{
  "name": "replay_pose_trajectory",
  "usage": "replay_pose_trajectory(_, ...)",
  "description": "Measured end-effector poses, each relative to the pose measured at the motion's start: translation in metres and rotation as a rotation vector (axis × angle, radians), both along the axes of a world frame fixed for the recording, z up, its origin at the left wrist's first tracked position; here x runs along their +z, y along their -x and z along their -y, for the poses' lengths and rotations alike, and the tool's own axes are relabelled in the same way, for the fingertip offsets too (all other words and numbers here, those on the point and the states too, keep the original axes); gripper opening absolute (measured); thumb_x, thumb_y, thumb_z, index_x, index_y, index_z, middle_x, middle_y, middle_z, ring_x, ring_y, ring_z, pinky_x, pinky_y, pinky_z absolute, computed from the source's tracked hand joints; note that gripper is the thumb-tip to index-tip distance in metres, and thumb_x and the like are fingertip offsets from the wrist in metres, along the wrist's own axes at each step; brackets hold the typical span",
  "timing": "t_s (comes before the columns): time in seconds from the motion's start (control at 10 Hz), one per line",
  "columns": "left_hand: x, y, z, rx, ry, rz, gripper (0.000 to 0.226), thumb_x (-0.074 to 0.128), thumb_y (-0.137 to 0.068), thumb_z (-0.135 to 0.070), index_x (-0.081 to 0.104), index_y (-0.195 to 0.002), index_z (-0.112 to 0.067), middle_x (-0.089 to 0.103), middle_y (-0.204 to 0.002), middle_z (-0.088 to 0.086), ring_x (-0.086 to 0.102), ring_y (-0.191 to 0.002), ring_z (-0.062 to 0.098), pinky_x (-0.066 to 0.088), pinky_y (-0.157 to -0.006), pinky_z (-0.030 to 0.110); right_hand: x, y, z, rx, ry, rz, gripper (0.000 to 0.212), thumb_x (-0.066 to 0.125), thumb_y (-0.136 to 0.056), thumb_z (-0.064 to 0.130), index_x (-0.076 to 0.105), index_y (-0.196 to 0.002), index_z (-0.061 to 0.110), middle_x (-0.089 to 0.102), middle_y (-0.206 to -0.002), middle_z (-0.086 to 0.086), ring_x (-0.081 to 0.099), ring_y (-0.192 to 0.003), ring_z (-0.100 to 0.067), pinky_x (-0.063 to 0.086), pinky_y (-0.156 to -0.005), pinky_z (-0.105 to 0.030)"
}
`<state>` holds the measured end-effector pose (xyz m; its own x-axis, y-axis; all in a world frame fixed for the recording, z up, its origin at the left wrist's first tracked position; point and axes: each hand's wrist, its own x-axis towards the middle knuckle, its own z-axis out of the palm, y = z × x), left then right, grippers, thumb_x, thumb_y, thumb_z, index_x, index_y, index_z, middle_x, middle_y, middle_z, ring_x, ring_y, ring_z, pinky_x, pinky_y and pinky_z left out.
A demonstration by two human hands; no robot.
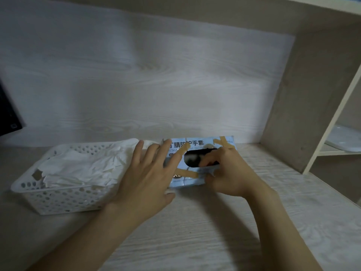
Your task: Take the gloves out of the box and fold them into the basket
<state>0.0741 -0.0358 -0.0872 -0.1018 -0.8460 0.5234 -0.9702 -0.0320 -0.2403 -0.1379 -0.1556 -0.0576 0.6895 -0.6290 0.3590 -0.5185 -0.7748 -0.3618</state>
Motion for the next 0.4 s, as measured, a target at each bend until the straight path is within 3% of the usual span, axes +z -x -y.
replay_pose_trajectory(0.1, -0.001, 0.0, 0.001, -0.021, -0.037, -0.009, 0.09, 0.073, -0.075, -0.066, 0.041, -0.15, -0.03, 0.064, -0.133, 0.0, 0.058, -0.124, 0.029, 0.027, -0.119, 0.063, 0.001, -0.003, -0.001, -0.04, -0.009, 0.081, 0.021, 0.067, -0.075, 0.011, 0.079, -0.082, 0.026, 0.067, -0.063, 0.02, 0.061, -0.06, -0.005, 0.042, -0.056, -0.014)
replay_pose_trajectory(0.2, 0.0, -0.002, 0.001, -0.048, -0.05, -0.052, 0.059, 0.054, -0.083, -0.069, 0.061, -0.125, -0.028, 0.069, -0.114, -0.01, 0.058, -0.115, 0.022, 0.027, -0.121, 0.052, -0.005, -0.009, 0.0, -0.069, -0.01, 0.053, 0.012, 0.068, -0.082, 0.02, 0.076, -0.082, 0.029, 0.066, -0.065, 0.011, 0.061, -0.062, -0.01, 0.044, -0.054, -0.016)
replay_pose_trajectory(0.3, 0.0, -0.002, 0.002, -0.09, -0.024, -0.134, 0.055, 0.042, -0.087, -0.071, 0.067, -0.116, -0.031, 0.069, -0.106, -0.014, 0.061, -0.107, 0.016, 0.033, -0.118, 0.044, -0.013, -0.019, 0.002, -0.064, 0.055, 0.082, 0.013, 0.063, -0.077, 0.027, 0.076, -0.08, 0.027, 0.067, -0.066, 0.01, 0.06, -0.064, -0.011, 0.045, -0.066, -0.017)
replay_pose_trajectory(0.4, 0.005, 0.001, 0.004, -0.166, 0.074, -0.319, 0.035, 0.048, -0.096, -0.059, 0.067, -0.104, -0.031, 0.067, -0.098, -0.017, 0.061, -0.093, 0.007, 0.04, -0.109, 0.036, -0.017, -0.03, -0.001, -0.033, 0.178, 0.139, 0.021, 0.06, -0.075, 0.027, 0.078, -0.086, 0.026, 0.069, -0.071, 0.011, 0.058, -0.07, -0.01, 0.046, -0.079, -0.023)
